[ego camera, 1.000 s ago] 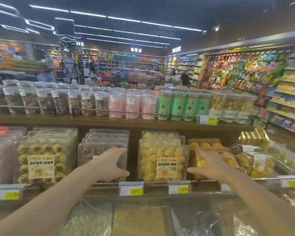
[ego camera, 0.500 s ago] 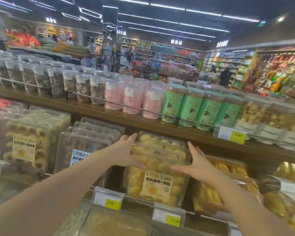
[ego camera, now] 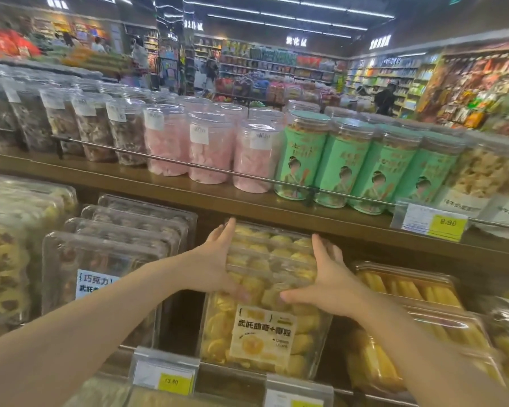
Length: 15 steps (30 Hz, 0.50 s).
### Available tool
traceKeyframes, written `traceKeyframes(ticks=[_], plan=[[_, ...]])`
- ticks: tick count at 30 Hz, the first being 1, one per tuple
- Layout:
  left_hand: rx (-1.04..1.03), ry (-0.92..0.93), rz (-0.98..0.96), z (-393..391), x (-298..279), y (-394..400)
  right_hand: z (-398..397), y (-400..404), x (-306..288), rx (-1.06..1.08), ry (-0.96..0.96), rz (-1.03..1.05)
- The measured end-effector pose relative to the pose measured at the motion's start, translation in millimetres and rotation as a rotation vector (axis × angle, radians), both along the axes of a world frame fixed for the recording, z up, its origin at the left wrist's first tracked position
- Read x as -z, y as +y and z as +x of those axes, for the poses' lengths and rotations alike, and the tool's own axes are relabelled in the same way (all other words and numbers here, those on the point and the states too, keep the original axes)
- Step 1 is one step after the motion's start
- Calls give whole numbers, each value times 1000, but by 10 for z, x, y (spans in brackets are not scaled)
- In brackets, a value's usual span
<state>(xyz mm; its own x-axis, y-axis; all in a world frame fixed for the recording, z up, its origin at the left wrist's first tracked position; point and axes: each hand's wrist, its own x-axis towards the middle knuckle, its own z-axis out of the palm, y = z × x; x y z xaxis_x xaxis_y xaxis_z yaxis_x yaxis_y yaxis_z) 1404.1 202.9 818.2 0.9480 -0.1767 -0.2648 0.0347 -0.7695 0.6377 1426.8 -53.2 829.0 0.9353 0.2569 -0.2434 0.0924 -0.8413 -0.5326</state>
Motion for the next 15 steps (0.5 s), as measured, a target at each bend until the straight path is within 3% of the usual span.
traceKeyframes(ticks=[15], plan=[[-4, -22, 15, 62, 104, 82, 35, 53, 106, 1, -72, -17]])
